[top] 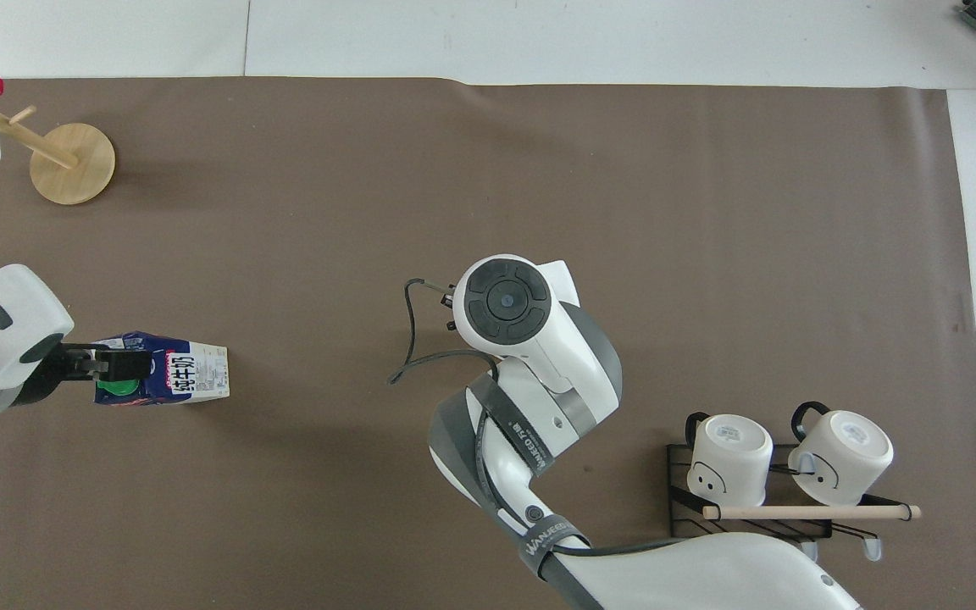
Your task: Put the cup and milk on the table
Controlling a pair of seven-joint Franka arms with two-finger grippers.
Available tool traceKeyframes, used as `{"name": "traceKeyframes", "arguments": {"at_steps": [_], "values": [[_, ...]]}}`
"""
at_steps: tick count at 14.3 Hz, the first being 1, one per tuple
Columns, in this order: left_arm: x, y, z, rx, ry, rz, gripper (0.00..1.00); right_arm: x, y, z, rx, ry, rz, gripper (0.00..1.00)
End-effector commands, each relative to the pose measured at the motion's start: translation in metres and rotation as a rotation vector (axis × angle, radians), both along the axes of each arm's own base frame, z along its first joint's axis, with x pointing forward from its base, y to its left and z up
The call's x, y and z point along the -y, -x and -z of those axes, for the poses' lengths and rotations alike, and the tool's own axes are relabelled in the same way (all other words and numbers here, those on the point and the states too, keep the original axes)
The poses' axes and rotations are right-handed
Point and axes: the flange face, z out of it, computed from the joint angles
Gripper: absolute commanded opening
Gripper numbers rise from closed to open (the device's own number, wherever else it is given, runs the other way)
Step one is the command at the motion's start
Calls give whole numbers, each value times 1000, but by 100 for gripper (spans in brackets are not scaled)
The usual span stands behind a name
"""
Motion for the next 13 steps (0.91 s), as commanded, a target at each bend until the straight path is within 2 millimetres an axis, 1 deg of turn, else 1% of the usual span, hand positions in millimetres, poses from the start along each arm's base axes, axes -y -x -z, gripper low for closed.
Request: {"name": "traceKeyframes", "arguments": {"at_steps": [1,3,4,9,11,13], "values": [[2,2,7,29,-14,23,100,-5,-8,-7,46,-48,28,0],[1,2,18,30,-13,21,100,-4,-9,-7,46,-46,27,0],[-1,4,28,32,-13,18,100,-3,-9,-6,47,-46,27,0],[0,5,51,30,-13,21,100,2,-10,-1,44,-42,21,0],[1,3,56,24,-13,22,100,3,-10,2,40,-39,21,13],[1,2,55,27,-12,21,100,4,-10,3,38,-37,23,20]]}}
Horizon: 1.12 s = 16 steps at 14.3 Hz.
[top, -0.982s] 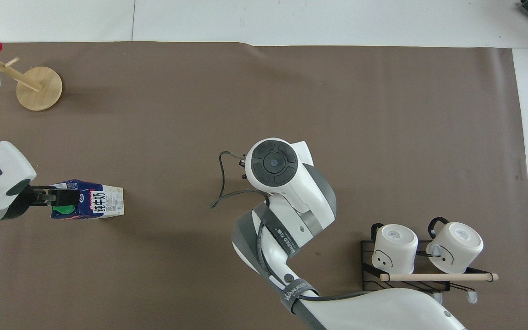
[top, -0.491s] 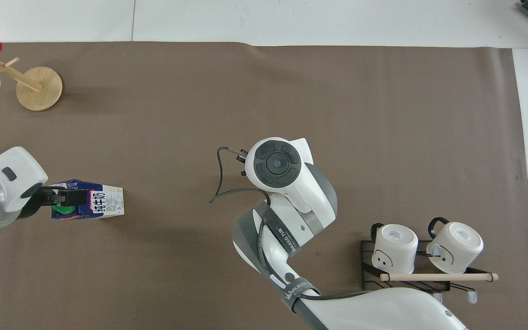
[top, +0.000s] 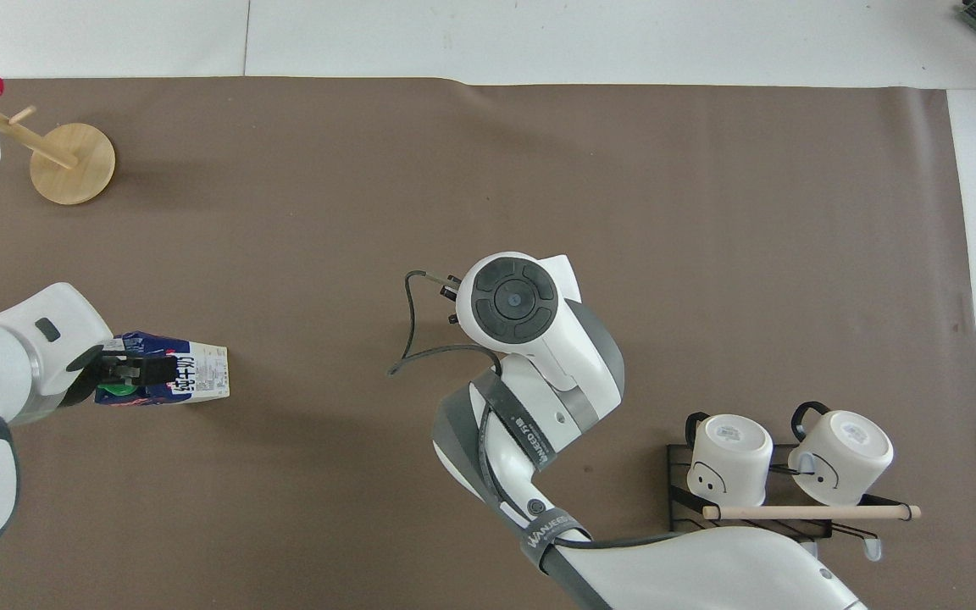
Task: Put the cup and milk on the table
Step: 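Set the mug down mid-table with the right gripper while the left gripper grasps the carton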
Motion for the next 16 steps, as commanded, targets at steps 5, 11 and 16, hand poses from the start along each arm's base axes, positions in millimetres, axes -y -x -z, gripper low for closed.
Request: {"name": "traceKeyframes", "arguments": {"at_steps": [5,11,16], "values": [[1,2,4,2,-10,-2,100,0,-5,-8,32,-20,5,100],[1,4,8,-23,-3,-66,87,23,-7,-78,96,-51,-20,100],[1,4,8,-27,-3,-68,71,74,-10,-132,85,-9,-99,100]]}}
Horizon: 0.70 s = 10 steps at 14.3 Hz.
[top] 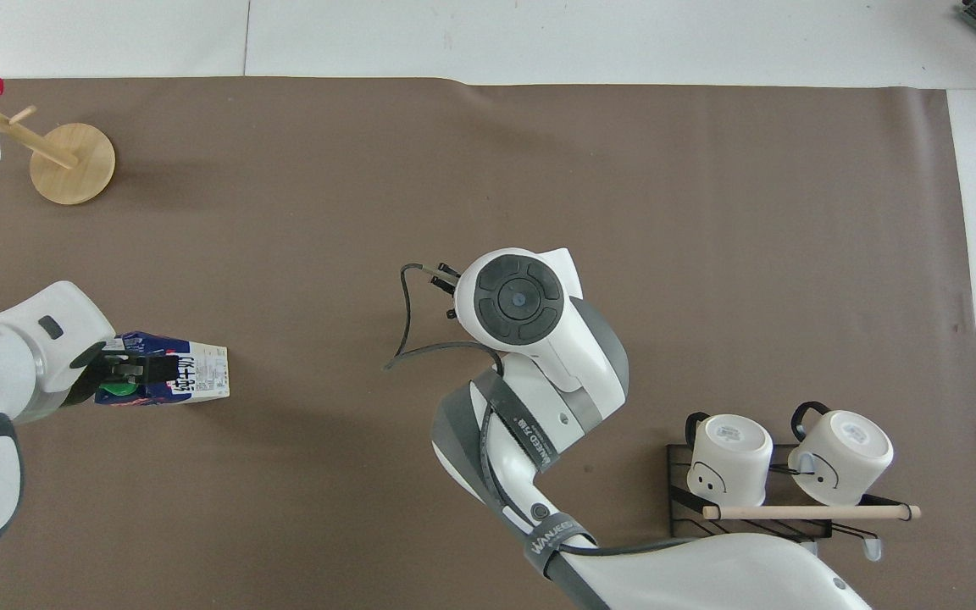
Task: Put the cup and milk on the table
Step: 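Set the mug down mid-table with the right gripper while the left gripper grasps the carton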
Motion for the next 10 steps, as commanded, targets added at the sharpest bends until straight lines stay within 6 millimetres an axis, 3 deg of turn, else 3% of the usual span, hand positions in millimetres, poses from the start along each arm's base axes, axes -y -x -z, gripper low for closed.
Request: {"name": "traceKeyframes", "arguments": {"at_steps": [1,5,10], "values": [[2,4,1,-9,-10,-6,69,31,1,-22,-8,36,-67,100],[2,3,0,-18,-10,-11,63,83,-6,-48,-17,96,-157,100],[2,-1,-8,-18,-8,-29,54,175,4,-101,-73,125,-239,100]]}}
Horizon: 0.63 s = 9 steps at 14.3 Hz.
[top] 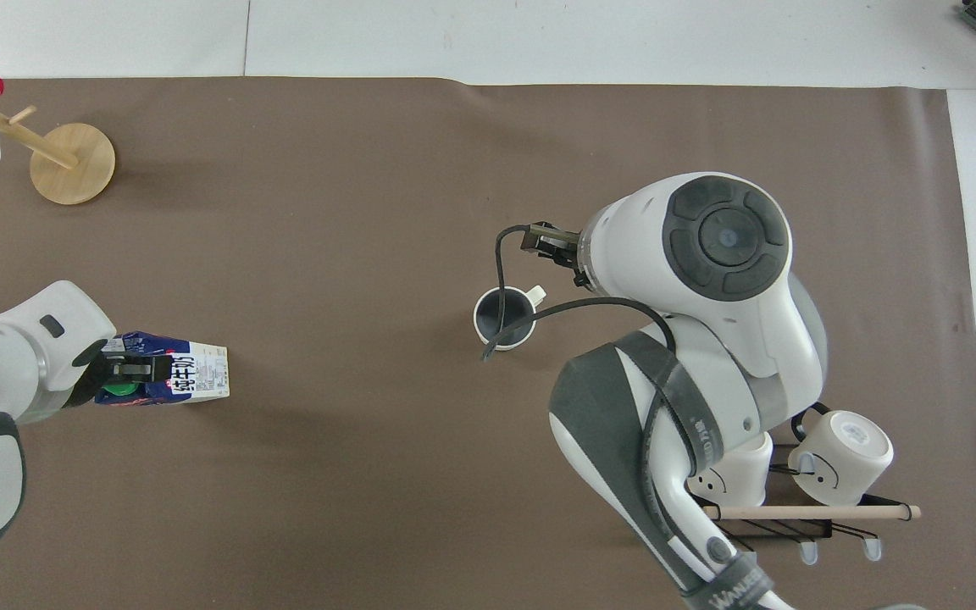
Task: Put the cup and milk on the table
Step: 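Set the mug down mid-table with the right gripper while the left gripper grasps the carton, then withdraw the right gripper while the left gripper lifts the milk carton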
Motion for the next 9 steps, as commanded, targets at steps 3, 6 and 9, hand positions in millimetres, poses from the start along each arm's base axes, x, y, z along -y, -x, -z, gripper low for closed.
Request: {"name": "traceKeyframes", "arguments": {"at_steps": [3,6,9], "values": [[5,-10,-21,-24,-8,-21,51,94,22,-46,-56,30,-83,100],[20,-13,-32,-30,-7,-52,50,136,30,-54,-97,37,-92,100],[50,-12,-44,-27,1,-76,50,165,37,-61,-114,40,-107,100]]}}
